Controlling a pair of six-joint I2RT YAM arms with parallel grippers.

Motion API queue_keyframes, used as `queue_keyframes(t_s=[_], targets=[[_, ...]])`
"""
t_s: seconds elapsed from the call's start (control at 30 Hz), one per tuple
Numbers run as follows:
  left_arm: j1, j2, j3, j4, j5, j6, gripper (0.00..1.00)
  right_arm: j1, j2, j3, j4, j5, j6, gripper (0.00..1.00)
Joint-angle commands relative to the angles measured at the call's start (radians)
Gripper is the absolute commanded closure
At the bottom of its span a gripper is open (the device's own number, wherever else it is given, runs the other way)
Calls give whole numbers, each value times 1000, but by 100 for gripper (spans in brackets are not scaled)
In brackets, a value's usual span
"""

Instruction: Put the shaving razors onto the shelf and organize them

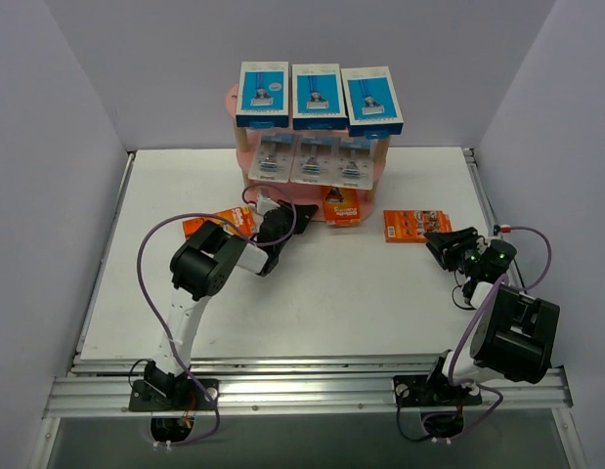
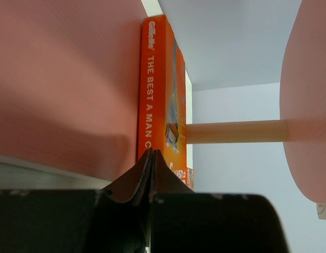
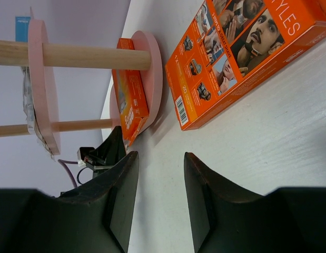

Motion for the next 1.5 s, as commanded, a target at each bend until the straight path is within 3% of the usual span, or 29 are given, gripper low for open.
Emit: queue_keyframes(t_s=[0.0,0.37,1.47], targets=[[-19,8,35,54,-27,3,98,-8,8,-7,54,-26,3,64],[-42,7,-45,104,-70,-26,91,-8,20,-13,76,-35,12,65],[-44,96,150,-46,-26,-50,93,-8,42,-27,106,-35,17,66]])
